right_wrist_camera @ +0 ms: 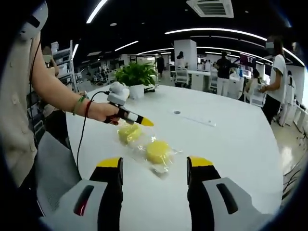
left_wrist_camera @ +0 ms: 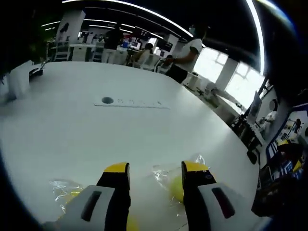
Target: Compare the silicone blocks by pressing each to a similar depth, holding the contact briefly, and releasing to observe deformation and rebound differences across the visible hardness samples.
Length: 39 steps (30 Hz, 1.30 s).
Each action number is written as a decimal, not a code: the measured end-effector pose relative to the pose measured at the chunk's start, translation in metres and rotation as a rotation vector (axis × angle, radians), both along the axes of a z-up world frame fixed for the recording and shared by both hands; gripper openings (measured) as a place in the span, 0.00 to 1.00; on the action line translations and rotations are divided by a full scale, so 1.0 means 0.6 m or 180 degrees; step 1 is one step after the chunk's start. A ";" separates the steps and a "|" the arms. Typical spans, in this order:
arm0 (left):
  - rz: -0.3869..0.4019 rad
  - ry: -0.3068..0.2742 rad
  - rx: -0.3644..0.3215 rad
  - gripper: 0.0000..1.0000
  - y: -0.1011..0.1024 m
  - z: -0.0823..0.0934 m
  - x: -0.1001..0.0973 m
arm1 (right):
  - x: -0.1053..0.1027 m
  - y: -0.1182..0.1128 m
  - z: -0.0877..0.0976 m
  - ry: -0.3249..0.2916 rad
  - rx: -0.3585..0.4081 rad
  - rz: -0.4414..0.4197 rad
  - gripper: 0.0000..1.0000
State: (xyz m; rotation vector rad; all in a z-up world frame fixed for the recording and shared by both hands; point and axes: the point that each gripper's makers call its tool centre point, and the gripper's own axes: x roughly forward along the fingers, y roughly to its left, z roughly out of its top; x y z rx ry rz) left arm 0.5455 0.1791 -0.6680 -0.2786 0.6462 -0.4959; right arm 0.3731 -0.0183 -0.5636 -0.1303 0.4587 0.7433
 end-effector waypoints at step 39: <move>0.0345 -0.0584 -0.0103 0.64 0.205 0.152 -0.242 | -0.057 0.091 -0.039 0.0159 0.0339 -0.0406 0.65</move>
